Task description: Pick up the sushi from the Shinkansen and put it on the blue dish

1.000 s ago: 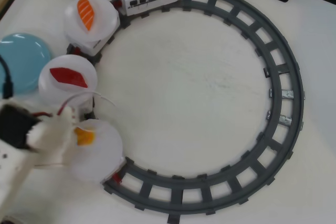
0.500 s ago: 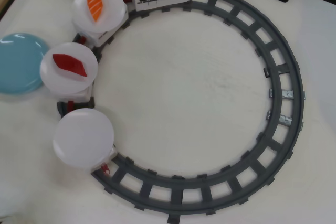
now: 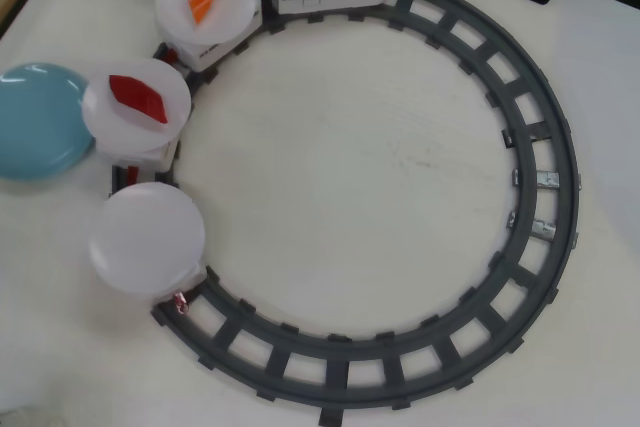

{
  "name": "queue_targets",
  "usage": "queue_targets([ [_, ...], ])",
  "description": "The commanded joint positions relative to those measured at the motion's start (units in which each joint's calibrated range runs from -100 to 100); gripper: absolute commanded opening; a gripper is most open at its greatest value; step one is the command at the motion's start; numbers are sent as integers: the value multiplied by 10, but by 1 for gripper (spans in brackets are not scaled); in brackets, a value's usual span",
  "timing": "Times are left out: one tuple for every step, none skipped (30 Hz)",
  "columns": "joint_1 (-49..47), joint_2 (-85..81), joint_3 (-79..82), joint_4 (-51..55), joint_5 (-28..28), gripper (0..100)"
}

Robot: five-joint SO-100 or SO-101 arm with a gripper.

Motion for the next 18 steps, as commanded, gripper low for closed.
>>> queue_targets([
  [6,80,-35,-54,20,3],
  [6,105,-35,-69,25,3],
  [6,130,-38,-84,29,3],
  [6,155,-46,-95,31,3],
  [8,179,-57,-102,32,3],
  [13,204,-75,-103,33,3],
  [20,229,-95,-103,33,3],
  [24,254,-118,-100,33,3],
  [29,279,-144,-99,33,3],
  [35,303,-167,-98,33,3],
  [42,324,-190,-97,32,3],
  [48,343,-209,-92,32,3],
  [53,362,-232,-83,33,3],
  [56,379,-257,-70,34,3],
  [60,395,-282,-55,40,3],
  [63,409,-305,-41,45,3],
  [67,423,-328,-33,46,3],
  [69,436,-350,-27,45,3],
])
